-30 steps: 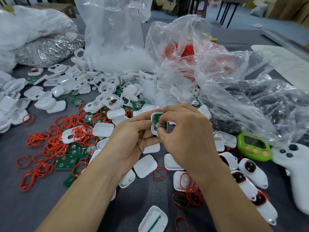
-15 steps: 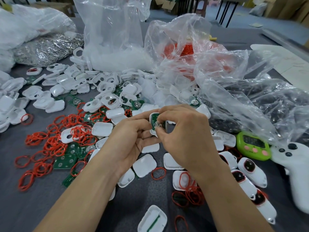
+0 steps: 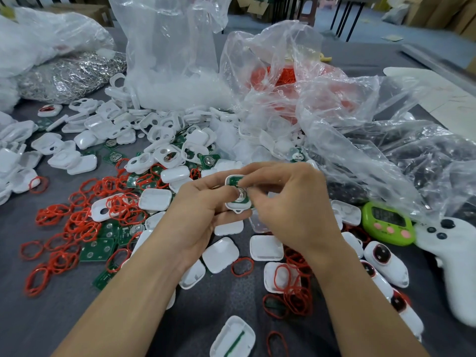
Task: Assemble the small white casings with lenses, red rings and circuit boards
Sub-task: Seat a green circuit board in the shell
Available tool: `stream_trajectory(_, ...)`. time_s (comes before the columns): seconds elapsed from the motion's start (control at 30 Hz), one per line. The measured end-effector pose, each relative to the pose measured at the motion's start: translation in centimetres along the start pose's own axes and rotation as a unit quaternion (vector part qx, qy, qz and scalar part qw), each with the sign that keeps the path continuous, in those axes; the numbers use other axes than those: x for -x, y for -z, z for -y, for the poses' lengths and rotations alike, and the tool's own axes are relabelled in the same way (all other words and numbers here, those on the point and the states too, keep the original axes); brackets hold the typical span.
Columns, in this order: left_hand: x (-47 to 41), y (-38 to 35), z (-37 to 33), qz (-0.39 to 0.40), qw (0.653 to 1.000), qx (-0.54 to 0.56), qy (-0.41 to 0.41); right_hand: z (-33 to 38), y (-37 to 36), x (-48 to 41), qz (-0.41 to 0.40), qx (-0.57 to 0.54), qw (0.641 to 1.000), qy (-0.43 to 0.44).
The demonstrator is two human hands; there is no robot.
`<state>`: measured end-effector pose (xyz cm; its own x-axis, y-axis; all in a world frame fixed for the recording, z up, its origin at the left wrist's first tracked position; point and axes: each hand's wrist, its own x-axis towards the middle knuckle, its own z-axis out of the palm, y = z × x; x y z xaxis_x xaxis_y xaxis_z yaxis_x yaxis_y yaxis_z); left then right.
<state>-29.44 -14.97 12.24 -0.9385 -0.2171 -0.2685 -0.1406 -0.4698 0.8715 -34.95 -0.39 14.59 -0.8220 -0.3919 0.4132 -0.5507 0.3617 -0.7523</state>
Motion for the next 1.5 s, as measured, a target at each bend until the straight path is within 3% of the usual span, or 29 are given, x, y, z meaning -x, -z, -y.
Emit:
stream_trajectory(0.17, -0.1, -0.1, 0.0, -0.019, 1.0, -0.001, 0.012, -1.8, 1.5, -1.1, -0.076, -0.069, 0.988, -0.114)
stream_trajectory(0.4, 0.0, -0.1, -0.1, -0.01, 1.0, 0.003, 0.014, -2.3, 0.7, -1.2, 0.038, -0.204, 0.952, -0.226)
stream_trajectory(0.8, 0.3, -0.1, 0.0, 0.006, 1.0, -0.029, 0.006, -1.6, -0.1, -0.5, 0.07, -0.08, 0.982, -0.158)
stream_trajectory(1.27, 0.6, -0.7, 0.2, 0.009, 0.999, -0.038, -0.026, -1.9, -0.7, -0.6, 0.058, -0.162, 0.954, -0.244)
stream_trajectory(1.5, 0.7, -0.6, 0.3, 0.0, 0.993, -0.094, -0.077, -1.5, -0.6, -0.4, 0.045, -0.181, 0.953, -0.239)
